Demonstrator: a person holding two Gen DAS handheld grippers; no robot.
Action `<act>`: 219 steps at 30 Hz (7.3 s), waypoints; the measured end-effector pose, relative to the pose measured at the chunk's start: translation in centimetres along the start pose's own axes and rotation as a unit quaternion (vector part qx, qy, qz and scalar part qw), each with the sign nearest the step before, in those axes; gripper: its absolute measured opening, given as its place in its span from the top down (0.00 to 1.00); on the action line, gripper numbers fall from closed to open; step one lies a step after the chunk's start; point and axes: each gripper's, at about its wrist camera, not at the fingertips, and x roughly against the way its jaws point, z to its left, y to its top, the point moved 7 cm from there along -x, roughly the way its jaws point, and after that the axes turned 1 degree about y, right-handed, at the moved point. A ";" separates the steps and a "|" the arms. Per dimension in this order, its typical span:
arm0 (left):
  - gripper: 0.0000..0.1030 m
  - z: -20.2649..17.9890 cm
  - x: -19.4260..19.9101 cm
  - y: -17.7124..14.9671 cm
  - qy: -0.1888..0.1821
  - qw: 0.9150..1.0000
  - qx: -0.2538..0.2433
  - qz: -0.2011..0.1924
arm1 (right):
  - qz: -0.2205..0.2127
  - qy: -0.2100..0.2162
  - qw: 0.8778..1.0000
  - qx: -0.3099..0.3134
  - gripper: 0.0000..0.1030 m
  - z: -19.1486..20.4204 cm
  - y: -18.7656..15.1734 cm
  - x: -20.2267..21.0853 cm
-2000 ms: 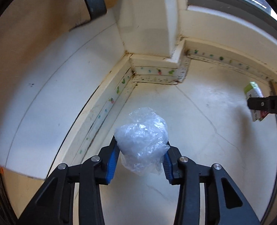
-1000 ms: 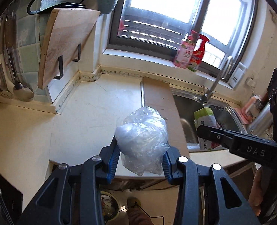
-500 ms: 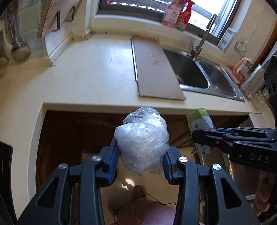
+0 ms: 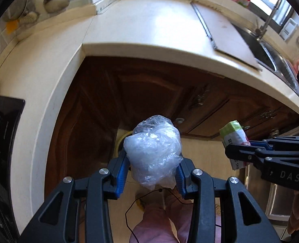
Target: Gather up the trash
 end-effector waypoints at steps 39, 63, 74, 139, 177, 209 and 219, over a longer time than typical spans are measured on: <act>0.44 8.2 -24.2 -5.4 0.000 0.983 0.129 0.132 | 0.157 -0.026 0.987 -0.008 0.64 -4.8 4.3 -27.0; 0.24 9.2 -21.0 -5.6 0.019 0.988 0.112 0.106 | 0.126 -0.035 0.991 -0.035 0.57 -5.4 3.4 -24.7; 0.24 9.6 -20.1 -6.6 0.025 0.987 0.124 0.102 | 0.135 -0.032 0.990 -0.019 0.57 -4.8 1.6 -25.1; 0.38 17.8 -66.4 -37.7 0.105 0.987 0.111 0.043 | 0.041 -0.029 0.997 0.067 0.57 -13.7 -16.4 -55.6; 0.86 15.1 -50.9 -34.0 0.035 0.970 0.236 0.045 | 0.005 0.014 1.000 -0.007 0.57 -13.4 -14.8 -48.2; 0.29 7.4 -30.0 -6.1 -0.008 0.989 0.148 0.008 | -0.116 -0.018 0.993 -0.012 0.57 -7.5 -3.5 -20.8; 0.22 6.7 -20.6 -4.4 0.001 0.990 0.138 -0.006 | -0.141 -0.017 0.990 -0.009 0.57 -5.5 -1.0 -13.1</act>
